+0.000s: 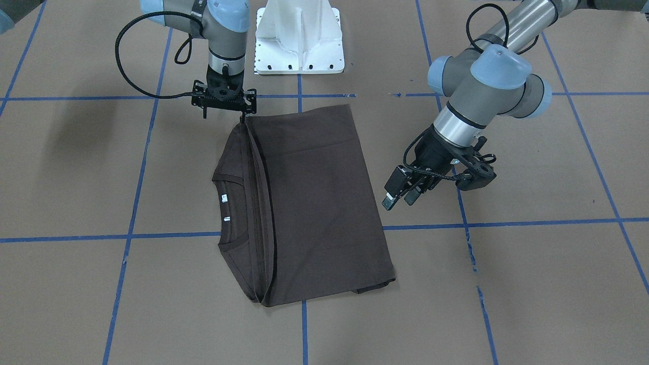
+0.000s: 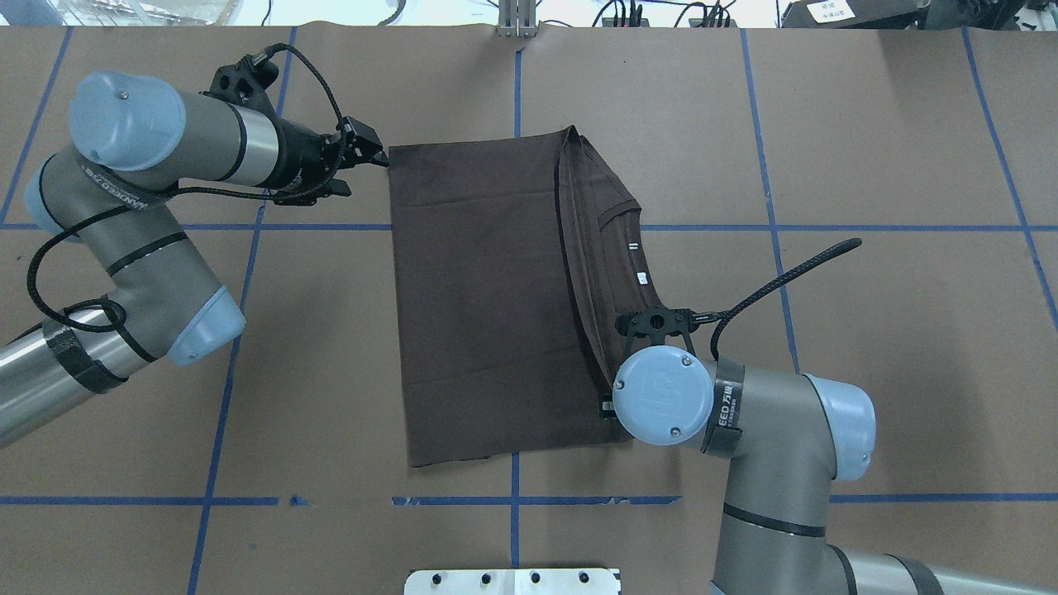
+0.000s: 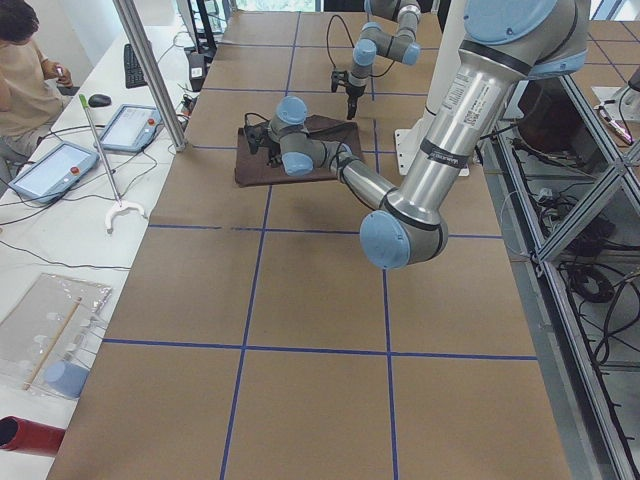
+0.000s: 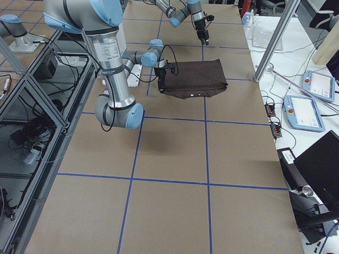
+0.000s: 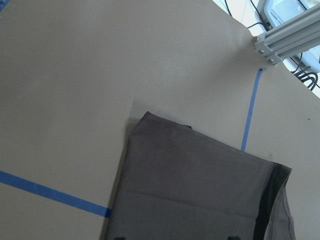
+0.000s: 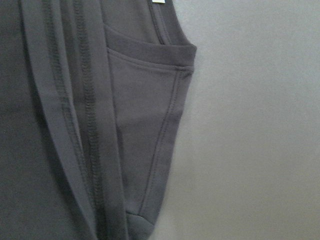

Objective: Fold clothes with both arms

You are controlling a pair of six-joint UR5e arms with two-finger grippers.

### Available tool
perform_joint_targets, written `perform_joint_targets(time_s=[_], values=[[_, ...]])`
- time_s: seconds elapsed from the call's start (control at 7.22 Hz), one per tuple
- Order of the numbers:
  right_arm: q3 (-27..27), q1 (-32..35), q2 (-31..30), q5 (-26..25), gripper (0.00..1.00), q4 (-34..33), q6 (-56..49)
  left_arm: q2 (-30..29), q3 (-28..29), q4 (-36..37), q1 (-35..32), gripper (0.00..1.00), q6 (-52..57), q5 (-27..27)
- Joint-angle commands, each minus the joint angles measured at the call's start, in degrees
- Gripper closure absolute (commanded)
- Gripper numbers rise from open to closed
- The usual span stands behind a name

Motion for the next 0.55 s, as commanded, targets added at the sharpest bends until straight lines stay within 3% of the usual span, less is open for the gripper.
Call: perform_joint_targets(time_s=[0.0, 0.42], values=[[-6.6, 0.3, 4.5, -0.1, 0.00, 5.3, -0.3, 0.0, -0.3, 0.2, 0.0, 0.25, -0.3, 0.0], [-12.1, 3.0, 5.5, 0.0, 0.00, 6.2, -3.9, 0.0, -0.7, 0.5, 0.1, 0.25, -0.8, 0.0]])
